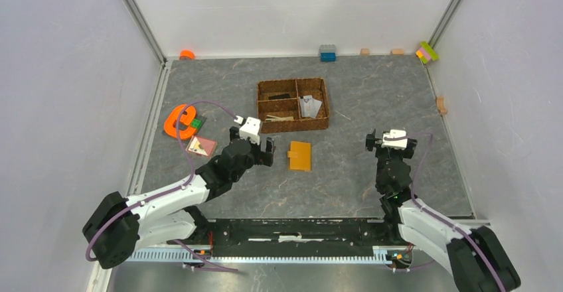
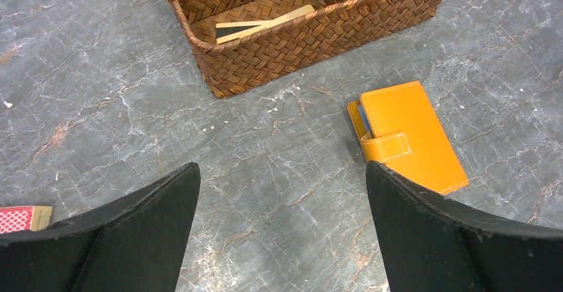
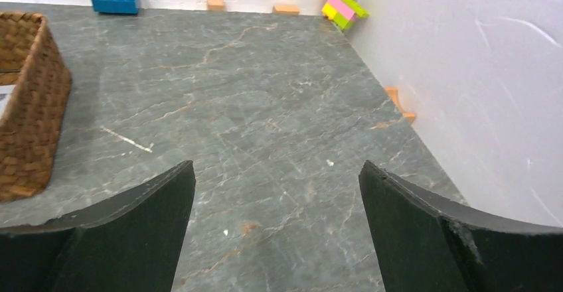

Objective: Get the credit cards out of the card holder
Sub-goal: Reset both arms

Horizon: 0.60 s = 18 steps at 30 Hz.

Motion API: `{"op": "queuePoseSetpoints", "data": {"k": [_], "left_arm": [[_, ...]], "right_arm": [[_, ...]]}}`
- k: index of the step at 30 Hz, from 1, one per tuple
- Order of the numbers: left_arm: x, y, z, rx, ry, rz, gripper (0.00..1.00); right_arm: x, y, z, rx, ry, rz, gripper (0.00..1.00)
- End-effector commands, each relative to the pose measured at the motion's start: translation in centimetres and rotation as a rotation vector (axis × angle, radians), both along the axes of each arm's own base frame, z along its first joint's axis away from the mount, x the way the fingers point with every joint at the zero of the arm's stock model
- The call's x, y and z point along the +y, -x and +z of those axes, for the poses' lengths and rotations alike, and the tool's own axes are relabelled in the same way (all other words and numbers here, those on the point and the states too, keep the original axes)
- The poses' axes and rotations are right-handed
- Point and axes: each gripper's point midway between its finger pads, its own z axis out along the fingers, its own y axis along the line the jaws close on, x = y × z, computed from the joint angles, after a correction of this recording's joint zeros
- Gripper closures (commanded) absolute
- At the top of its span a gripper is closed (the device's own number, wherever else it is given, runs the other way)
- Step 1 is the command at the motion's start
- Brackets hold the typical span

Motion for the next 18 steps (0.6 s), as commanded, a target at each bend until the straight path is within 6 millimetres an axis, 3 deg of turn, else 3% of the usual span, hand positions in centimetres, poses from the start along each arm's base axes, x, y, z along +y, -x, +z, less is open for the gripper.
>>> {"op": "queuePoseSetpoints", "data": {"k": [1, 4, 7, 18], "left_arm": [[-0.5, -1.0, 2.6, -0.076, 0.018, 0.006, 0.00], [-0.5, -1.0, 2.6, -0.077, 0.019, 0.006, 0.00], [-0.3, -1.1, 2.5, -0.072, 0.020, 0.020, 0.00], [-0.1, -1.1, 2.5, -0.064, 0.021, 0.038, 0.00]], "right_arm": [[-2.6, 2.9, -2.5, -0.036, 0.124, -0.039, 0.04], [-3.4, 3.2, -2.0, -0.055, 0.167, -0.057, 0.04], [-3.5, 2.3, -3.4, 0.006, 0.160, -0.047, 0.05], [-4.7, 0.2, -5.5, 0.090, 0.088, -0.095, 0.02]]}}
